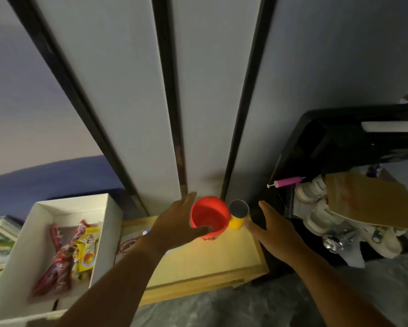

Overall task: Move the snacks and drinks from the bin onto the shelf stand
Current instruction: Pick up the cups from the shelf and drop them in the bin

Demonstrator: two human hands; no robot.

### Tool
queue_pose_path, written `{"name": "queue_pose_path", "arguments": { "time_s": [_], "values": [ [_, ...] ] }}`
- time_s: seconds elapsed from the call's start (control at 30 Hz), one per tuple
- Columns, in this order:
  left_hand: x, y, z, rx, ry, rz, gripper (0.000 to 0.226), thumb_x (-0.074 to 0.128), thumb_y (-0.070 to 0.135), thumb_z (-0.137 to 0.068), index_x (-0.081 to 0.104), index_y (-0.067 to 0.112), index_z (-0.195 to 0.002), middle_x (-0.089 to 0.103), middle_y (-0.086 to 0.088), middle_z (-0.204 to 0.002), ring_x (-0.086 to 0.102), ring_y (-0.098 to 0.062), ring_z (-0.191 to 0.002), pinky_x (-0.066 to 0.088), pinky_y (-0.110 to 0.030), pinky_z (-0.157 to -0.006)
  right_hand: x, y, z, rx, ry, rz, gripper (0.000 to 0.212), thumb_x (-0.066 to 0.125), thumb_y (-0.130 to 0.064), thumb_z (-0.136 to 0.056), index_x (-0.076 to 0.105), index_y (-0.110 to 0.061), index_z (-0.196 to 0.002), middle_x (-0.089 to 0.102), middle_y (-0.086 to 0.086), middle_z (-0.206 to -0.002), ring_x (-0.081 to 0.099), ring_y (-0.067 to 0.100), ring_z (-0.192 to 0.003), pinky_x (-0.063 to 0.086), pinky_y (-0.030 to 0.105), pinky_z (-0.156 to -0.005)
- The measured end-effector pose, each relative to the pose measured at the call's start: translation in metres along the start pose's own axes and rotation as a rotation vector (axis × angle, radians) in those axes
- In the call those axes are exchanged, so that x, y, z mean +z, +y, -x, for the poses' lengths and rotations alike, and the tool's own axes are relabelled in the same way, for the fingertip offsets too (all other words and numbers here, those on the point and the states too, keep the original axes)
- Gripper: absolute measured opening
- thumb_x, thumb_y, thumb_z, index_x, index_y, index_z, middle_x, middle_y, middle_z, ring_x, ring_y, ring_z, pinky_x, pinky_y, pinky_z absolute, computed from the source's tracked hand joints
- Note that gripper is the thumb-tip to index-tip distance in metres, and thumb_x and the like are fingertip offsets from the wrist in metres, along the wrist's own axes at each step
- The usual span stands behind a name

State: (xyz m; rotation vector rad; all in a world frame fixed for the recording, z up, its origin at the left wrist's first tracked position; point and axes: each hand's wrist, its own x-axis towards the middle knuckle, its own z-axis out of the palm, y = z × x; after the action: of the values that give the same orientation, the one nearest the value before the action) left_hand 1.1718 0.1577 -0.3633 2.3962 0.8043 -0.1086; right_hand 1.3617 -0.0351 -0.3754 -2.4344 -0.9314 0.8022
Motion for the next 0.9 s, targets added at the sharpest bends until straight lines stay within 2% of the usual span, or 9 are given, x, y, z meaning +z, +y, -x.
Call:
{"name": "queue_pose_path", "arguments": {
  "time_s": [0.1, 0.17, 0.27, 0.4, 0.57, 0.63, 0.7, 0.8, 0.9],
  "values": [
    [0.027, -0.012, -0.018, -0.005, 0.021, 0.117, 0.108, 0.088, 0.053, -0.066, 0.027, 0.024, -0.151, 0.041, 0.008, -0.149, 0.037, 0.002, -0.123, 0.026, -0.003, -0.091, 0.014, 0.022, -0.032, -0.012, 0.005, 0.045, 0.094, 0.054, -0.072, -0.089, 0.013, -0.028, -0.161, 0.025, -0.003, -0.168, 0.032, 0.021, -0.151, 0.032, 0.044, -0.118],
    [0.044, -0.024, -0.034, -0.020, 0.028, 0.185, 0.120, 0.094, 0.047, -0.058, 0.023, 0.025, -0.152, 0.037, 0.009, -0.151, 0.032, 0.004, -0.121, 0.028, -0.007, -0.092, 0.025, 0.034, -0.052, -0.023, 0.005, 0.074, 0.095, 0.059, -0.066, -0.090, 0.011, -0.026, -0.162, 0.026, -0.002, -0.167, 0.034, 0.022, -0.150, 0.034, 0.041, -0.116],
    [0.071, -0.046, -0.058, -0.045, 0.025, 0.211, 0.141, 0.097, 0.052, -0.047, 0.011, 0.028, -0.156, 0.023, 0.009, -0.160, 0.031, -0.008, -0.139, 0.033, -0.022, -0.103, 0.048, 0.053, -0.084, -0.066, -0.004, 0.040, 0.100, 0.069, -0.055, -0.089, 0.010, -0.023, -0.162, 0.023, -0.003, -0.168, 0.030, 0.021, -0.151, 0.034, 0.035, -0.113],
    [0.099, -0.059, -0.075, 0.026, 0.045, 0.293, 0.128, 0.099, 0.045, -0.046, 0.021, 0.044, -0.147, 0.028, 0.032, -0.144, 0.040, 0.007, -0.126, 0.039, -0.009, -0.093, 0.088, 0.080, -0.119, -0.116, 0.014, -0.144, 0.104, 0.084, -0.040, -0.080, 0.018, -0.025, -0.159, 0.038, -0.002, -0.159, 0.039, 0.013, -0.142, 0.038, 0.029, -0.104],
    [0.119, -0.068, -0.086, 0.069, 0.049, 0.349, 0.143, 0.099, 0.049, -0.044, 0.010, 0.042, -0.155, 0.028, 0.022, -0.149, 0.040, -0.003, -0.133, 0.045, -0.022, -0.100, 0.109, 0.092, -0.146, -0.203, 0.130, -0.298, 0.091, 0.090, -0.046, -0.071, 0.041, -0.027, -0.144, 0.059, -0.009, -0.136, 0.058, 0.008, -0.123, 0.054, 0.035, -0.098],
    [0.123, -0.068, -0.087, 0.075, 0.054, 0.340, 0.146, 0.099, 0.047, -0.043, 0.006, 0.041, -0.155, 0.024, 0.025, -0.147, 0.034, 0.009, -0.131, 0.038, -0.011, -0.097, 0.110, 0.093, -0.149, -0.216, 0.157, -0.321, 0.080, 0.091, -0.045, -0.071, 0.047, -0.029, -0.136, 0.062, -0.014, -0.127, 0.061, 0.004, -0.114, 0.058, 0.035, -0.093],
    [0.122, -0.063, -0.086, 0.064, 0.088, 0.346, 0.146, 0.100, 0.046, -0.043, 0.006, 0.042, -0.155, 0.024, 0.027, -0.146, 0.033, 0.014, -0.126, 0.035, -0.007, -0.093, 0.107, 0.092, -0.145, -0.214, 0.177, -0.344, 0.077, 0.091, -0.046, -0.069, 0.049, -0.031, -0.132, 0.063, -0.018, -0.123, 0.062, 0.002, -0.112, 0.059, 0.035, -0.091],
    [0.110, -0.051, -0.083, 0.055, 0.146, 0.375, 0.144, 0.100, 0.046, -0.041, 0.011, 0.045, -0.154, 0.026, 0.025, -0.147, 0.037, 0.008, -0.126, 0.041, -0.010, -0.090, 0.092, 0.084, -0.132, -0.206, 0.204, -0.385, 0.076, 0.092, -0.045, -0.068, 0.048, -0.036, -0.130, 0.060, -0.025, -0.120, 0.062, -0.001, -0.111, 0.059, 0.032, -0.090],
    [0.084, -0.042, -0.072, 0.099, 0.161, 0.376, 0.145, 0.101, 0.044, -0.038, 0.015, 0.043, -0.154, 0.029, 0.020, -0.146, 0.035, 0.010, -0.130, 0.041, -0.012, -0.095, 0.068, 0.070, -0.104, -0.223, 0.237, -0.366, 0.072, 0.092, -0.041, -0.070, 0.047, -0.040, -0.126, 0.062, -0.021, -0.117, 0.063, 0.002, -0.109, 0.057, 0.030, -0.089]
  ]
}}
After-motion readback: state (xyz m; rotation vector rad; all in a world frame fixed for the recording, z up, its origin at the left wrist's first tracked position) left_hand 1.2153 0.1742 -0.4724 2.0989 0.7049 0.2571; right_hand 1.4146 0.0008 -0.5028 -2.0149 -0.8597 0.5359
